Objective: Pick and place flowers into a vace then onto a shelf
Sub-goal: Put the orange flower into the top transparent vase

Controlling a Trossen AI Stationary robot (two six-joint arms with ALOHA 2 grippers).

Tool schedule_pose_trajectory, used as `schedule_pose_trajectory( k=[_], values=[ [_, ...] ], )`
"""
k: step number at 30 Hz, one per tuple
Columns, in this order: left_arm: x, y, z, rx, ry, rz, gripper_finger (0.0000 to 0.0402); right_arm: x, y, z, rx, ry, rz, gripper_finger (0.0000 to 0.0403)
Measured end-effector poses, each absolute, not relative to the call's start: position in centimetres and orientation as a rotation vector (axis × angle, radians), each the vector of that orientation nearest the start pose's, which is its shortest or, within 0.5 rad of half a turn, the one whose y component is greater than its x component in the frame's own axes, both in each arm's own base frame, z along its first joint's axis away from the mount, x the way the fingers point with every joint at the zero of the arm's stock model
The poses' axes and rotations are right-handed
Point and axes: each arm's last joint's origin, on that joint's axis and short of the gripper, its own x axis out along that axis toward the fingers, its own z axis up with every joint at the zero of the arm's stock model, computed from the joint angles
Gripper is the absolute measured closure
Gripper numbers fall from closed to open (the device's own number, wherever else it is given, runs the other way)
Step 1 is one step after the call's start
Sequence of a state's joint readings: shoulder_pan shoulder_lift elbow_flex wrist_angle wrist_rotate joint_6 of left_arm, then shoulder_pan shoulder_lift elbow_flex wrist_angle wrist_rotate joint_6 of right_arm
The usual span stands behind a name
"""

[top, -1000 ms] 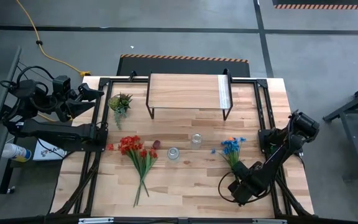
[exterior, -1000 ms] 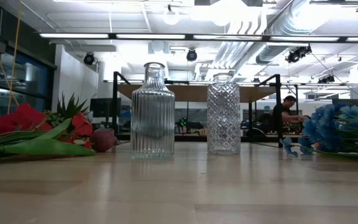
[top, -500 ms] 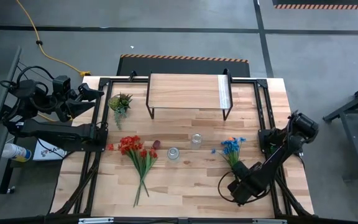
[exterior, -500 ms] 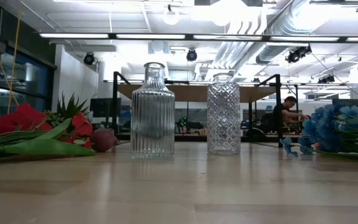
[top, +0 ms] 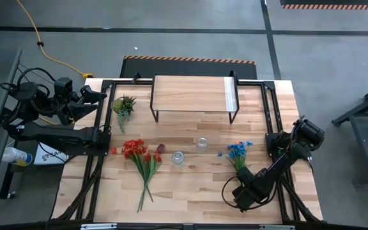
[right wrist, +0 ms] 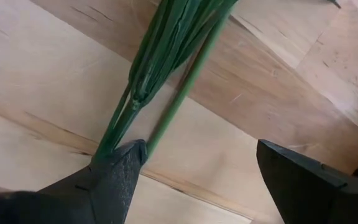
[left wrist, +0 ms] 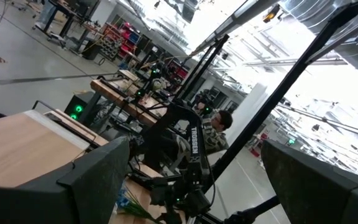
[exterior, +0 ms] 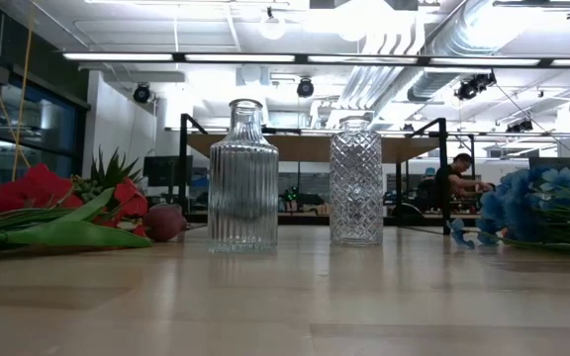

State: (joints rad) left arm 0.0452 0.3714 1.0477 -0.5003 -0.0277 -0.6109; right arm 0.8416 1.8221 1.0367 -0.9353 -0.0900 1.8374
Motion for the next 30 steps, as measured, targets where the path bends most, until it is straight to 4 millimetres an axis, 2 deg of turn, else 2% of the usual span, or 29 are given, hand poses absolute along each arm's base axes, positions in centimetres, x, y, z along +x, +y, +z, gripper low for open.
schedule_pose_trajectory(
  k=[5, 17, 30],
  values=[
    [2.26, 0.18, 41.64, -0.608, -0.193, 0.016, 0.0002, 18.86, 21.55, 13.25, 0.701, 1.557, -0.914, 0.0096],
    [2.28, 0.18, 41.64, -0.608, -0.192, 0.016, 0.0002, 18.77, 21.53, 13.23, 0.713, 1.575, -0.935, 0.0155],
    [2.28, 0.17, 41.64, -0.608, -0.192, 0.013, 0.0002, 18.28, 21.30, 13.25, 0.697, 1.631, -0.991, 0.0186]
  ],
)
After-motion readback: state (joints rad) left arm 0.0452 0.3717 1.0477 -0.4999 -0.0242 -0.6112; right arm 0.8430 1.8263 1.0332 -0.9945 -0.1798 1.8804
